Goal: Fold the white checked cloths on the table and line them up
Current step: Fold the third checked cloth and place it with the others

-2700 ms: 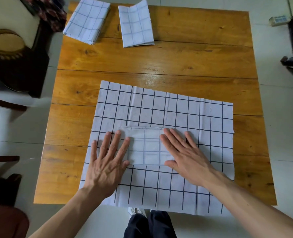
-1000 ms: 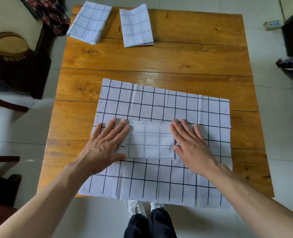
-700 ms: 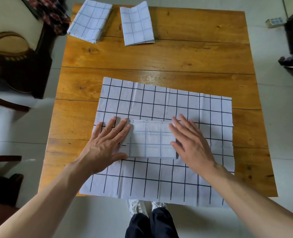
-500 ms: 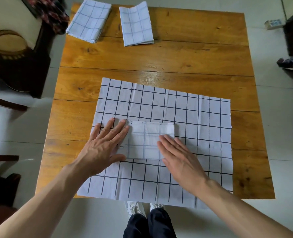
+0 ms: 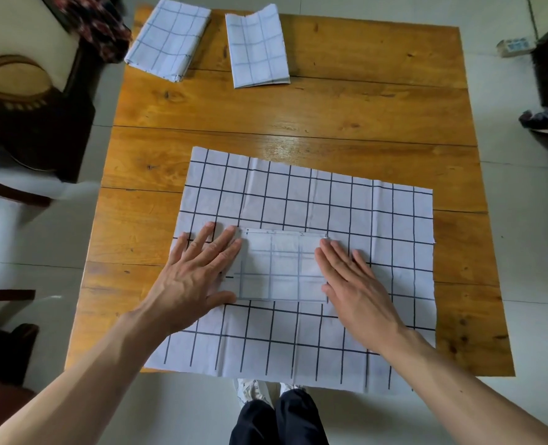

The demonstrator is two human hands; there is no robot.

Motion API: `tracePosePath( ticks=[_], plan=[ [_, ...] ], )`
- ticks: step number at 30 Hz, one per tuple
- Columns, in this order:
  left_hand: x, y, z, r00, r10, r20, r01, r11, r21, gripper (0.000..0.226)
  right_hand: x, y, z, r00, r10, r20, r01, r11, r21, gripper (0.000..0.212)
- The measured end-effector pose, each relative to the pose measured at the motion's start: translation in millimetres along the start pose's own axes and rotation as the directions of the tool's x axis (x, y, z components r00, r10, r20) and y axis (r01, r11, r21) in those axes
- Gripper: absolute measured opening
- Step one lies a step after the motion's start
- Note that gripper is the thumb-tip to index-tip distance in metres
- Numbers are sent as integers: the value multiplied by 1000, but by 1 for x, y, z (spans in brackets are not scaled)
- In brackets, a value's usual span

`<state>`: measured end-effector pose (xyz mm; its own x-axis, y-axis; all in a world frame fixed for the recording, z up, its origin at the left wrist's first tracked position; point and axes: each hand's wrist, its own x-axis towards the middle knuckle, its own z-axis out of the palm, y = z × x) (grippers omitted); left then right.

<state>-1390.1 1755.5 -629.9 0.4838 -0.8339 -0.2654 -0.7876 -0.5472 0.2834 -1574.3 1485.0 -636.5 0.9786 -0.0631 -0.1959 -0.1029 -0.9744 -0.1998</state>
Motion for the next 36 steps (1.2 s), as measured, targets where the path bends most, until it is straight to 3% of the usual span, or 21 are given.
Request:
tracePosePath(
  ticks=[6,10,16,26,32,36],
  plan=[
    [-4,22,-6,991,89,-96,-84,995,59,73,3,-9,-5,995,56,-88,-49,996,77,63],
    [-6,39,-7,989,130,-68,-127,991,51,71,3,-22,-9,984,-8,-177,39,984,173,54],
    [0,57,-10,997,73,-11,-73,997,32,68,1,-34,-6,1000,-3,-21,7,978,208,68],
    [9,70,-10,996,60,-69,-50,989,139,78,1,-34,-10,999,26,20,-29,985,168,80],
    [7,68,-4,954,64,-294,-39,995,91,30,2,-37,-12,998,47,-31,-40,982,184,79],
    [5,69,-9,922,17,-387,-18,1000,2,15,9,-37,-21,992,53,-111,-29,979,203,61]
  ],
)
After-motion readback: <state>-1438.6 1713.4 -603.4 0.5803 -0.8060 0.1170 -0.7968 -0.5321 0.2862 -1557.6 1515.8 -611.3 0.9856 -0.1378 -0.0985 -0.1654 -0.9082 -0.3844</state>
